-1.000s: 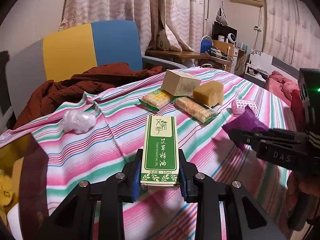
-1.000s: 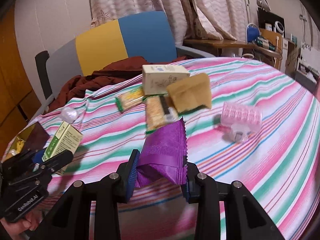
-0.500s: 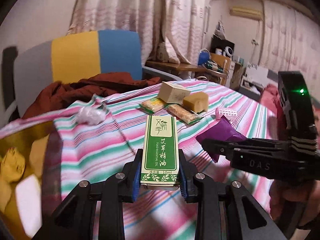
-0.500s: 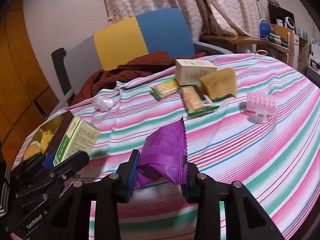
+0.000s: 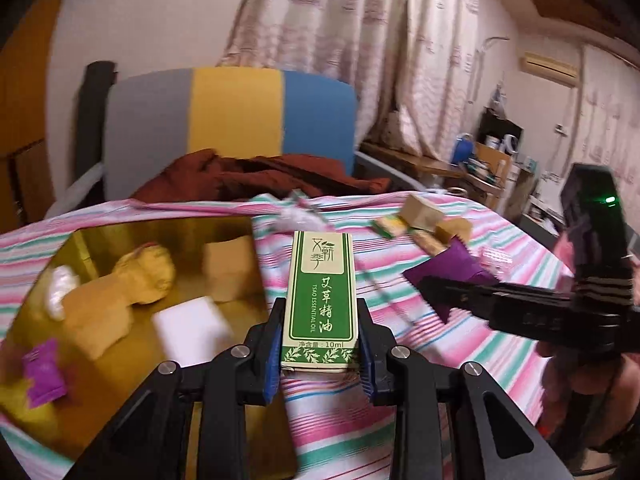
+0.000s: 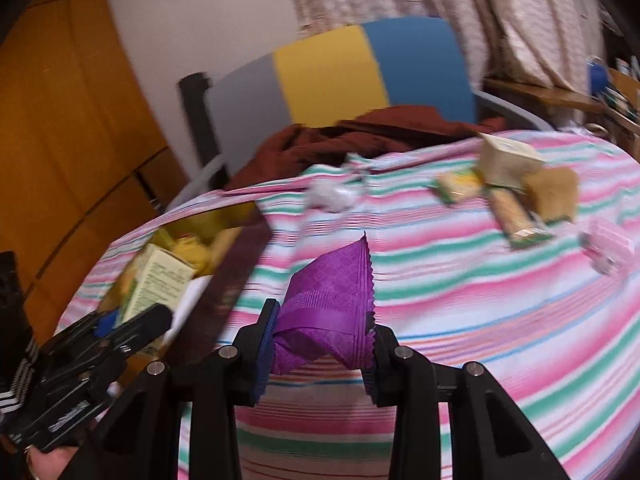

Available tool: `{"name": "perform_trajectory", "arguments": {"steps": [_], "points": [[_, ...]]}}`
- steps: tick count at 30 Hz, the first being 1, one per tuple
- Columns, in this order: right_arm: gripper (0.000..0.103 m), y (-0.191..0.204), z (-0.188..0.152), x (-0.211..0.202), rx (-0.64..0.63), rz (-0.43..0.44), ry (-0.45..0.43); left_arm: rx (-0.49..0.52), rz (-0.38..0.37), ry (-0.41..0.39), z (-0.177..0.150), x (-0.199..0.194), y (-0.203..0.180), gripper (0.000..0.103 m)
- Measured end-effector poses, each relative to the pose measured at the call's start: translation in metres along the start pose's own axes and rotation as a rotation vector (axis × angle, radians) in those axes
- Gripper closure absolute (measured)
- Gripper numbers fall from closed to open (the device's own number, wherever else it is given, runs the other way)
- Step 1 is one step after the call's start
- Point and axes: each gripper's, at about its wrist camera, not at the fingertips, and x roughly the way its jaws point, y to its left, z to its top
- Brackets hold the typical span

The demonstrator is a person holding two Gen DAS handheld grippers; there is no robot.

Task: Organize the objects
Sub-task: 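Carry green box and purple packet into the gold tray and open both tools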

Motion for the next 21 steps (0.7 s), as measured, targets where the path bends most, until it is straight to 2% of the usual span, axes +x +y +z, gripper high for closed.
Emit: {"name": "perform_trajectory", "arguments": {"steps": [5, 12, 17, 19, 21], "points": [[0.067, 0.043, 0.004, 0.011, -0.076, 0.092, 0.025, -0.084, 0.078, 0.021, -0.008, -0.011, 0.045, 0.072], [0.067, 0.098, 0.002, 0.036, -0.168, 0.205, 0.098, -0.136, 0.181, 0.061, -0.021, -0.019, 0.091, 0.072], [0.064, 0.125, -0.003, 0.059, -0.201, 0.242, 0.157, -0.172, 0.251, 0.101, -0.029, -0.023, 0.117, 0.071], [0.064, 0.132, -0.005, 0.068, -0.198, 0.255, 0.191, -0.196, 0.268, 0.108, -0.032, -0.024, 0.125, 0.064], [0.059, 0.135, -0.007, 0.074, -0.190, 0.258, 0.215, -0.223, 0.273, 0.106, -0.035, -0.028, 0.132, 0.036]]}}
